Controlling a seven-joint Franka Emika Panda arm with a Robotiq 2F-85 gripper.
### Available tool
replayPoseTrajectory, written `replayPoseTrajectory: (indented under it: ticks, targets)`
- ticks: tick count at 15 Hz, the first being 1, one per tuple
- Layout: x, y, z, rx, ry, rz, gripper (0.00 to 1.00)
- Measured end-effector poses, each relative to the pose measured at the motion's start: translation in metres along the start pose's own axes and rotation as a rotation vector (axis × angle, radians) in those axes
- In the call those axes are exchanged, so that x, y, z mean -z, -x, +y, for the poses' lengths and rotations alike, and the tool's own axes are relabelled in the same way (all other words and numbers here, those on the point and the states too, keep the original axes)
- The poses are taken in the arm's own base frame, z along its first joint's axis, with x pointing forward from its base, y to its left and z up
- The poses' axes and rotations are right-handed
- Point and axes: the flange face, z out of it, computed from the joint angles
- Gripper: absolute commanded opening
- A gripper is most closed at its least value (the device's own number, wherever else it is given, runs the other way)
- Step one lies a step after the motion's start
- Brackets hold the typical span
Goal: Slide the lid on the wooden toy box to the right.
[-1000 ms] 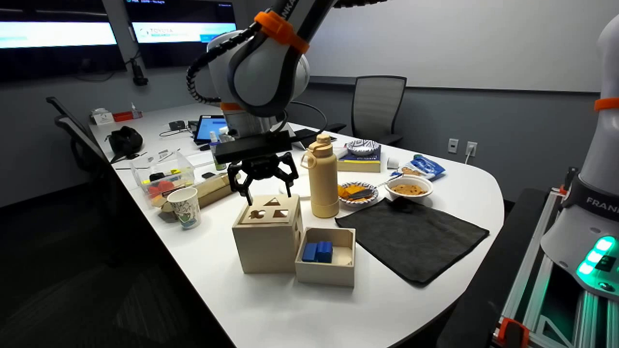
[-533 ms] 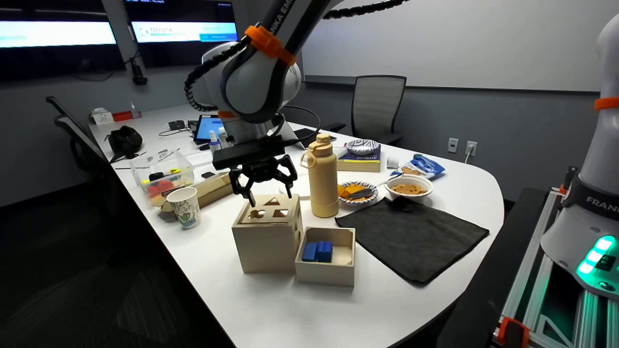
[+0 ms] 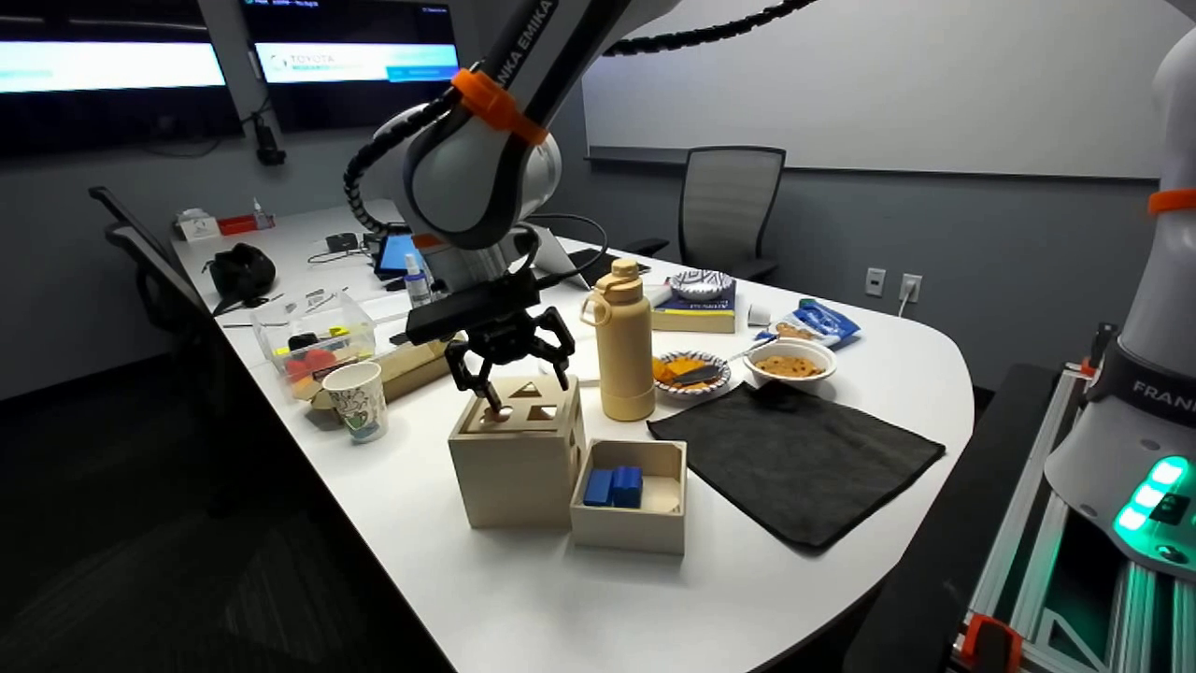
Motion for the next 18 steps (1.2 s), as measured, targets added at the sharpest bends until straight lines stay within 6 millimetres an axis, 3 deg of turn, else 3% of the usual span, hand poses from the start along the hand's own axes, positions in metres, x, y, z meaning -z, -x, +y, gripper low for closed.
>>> replayPoseTrajectory:
  ticks: [8,18]
  targets:
    - [-0.009,-0.001,-0.012,0.002,0.034,-0.017,1.00]
    - [-0.007,-0.004,-0.019,-0.024,0.072,-0.026,1.00]
